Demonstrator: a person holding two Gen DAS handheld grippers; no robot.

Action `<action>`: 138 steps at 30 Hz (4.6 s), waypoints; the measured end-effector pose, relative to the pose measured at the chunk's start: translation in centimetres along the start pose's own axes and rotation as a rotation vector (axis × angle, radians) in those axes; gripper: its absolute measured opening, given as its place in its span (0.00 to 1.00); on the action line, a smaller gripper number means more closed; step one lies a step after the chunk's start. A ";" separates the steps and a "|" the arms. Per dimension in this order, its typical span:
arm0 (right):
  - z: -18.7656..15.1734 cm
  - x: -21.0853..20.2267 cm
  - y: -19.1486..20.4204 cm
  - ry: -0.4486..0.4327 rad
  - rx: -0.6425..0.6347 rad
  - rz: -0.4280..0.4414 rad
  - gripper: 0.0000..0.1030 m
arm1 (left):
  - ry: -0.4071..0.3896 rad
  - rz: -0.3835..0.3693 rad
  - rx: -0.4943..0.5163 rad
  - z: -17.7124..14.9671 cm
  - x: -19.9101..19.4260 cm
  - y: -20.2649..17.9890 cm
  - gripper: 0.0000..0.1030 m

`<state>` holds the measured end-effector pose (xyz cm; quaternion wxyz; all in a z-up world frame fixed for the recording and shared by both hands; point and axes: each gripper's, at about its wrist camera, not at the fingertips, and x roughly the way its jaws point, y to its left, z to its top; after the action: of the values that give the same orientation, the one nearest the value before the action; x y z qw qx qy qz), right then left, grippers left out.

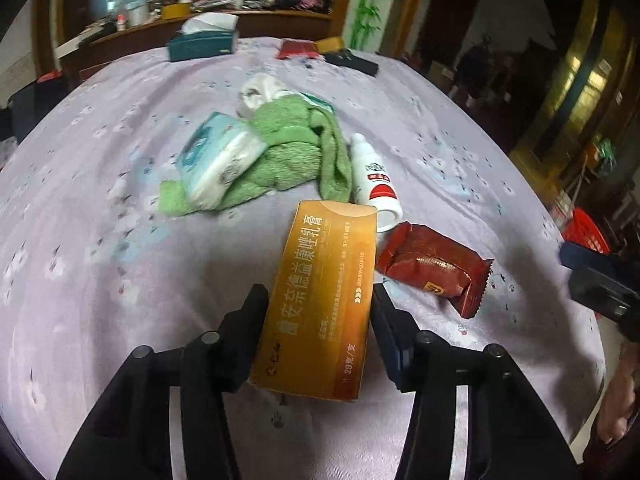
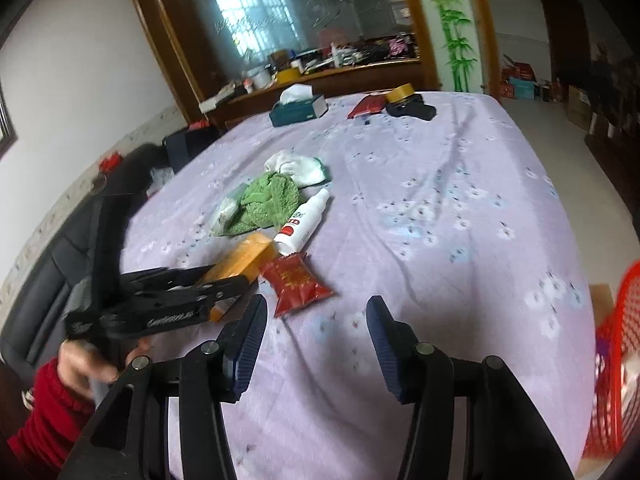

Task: Collect trash
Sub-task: 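Grasp the orange medicine box with the left tool while the right tool grasps the red snack wrapper, then lift the orange box and red wrapper up from the table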

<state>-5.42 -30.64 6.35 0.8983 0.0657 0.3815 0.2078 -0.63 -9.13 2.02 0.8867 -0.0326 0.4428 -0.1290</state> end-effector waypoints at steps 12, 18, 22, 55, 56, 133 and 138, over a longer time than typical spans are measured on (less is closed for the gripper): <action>1.3 8.1 2.2 0.118 -0.150 -0.030 0.59 | -0.051 0.028 -0.057 -0.5 -0.9 0.8 0.49; 1.2 8.8 2.6 0.139 -0.160 -0.017 0.47 | -0.069 0.071 -0.018 -0.7 -1.0 -0.1 0.49; 0.9 9.1 3.3 0.156 -0.172 -0.034 0.45 | -0.066 0.081 -0.019 -0.7 -0.9 0.0 0.49; -2.3 3.2 2.0 -0.033 -0.008 -0.076 0.32 | -0.182 0.214 -0.013 -2.8 -3.7 -1.6 0.49; -2.3 3.1 2.1 -0.041 -0.009 -0.087 0.32 | -0.190 0.213 -0.012 -3.0 -4.0 -1.8 0.49; -2.9 1.5 2.2 -0.125 -0.016 -0.032 0.32 | -0.071 0.133 -0.024 -3.3 -2.1 -1.7 0.46; -3.0 1.3 2.0 -0.134 -0.013 -0.019 0.32 | -0.074 0.137 -0.026 -3.2 -2.0 -1.9 0.45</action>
<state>-7.41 -28.39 3.95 0.9242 0.0700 0.3197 0.1967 -4.73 -10.22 1.98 0.9087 -0.0187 0.4126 -0.0609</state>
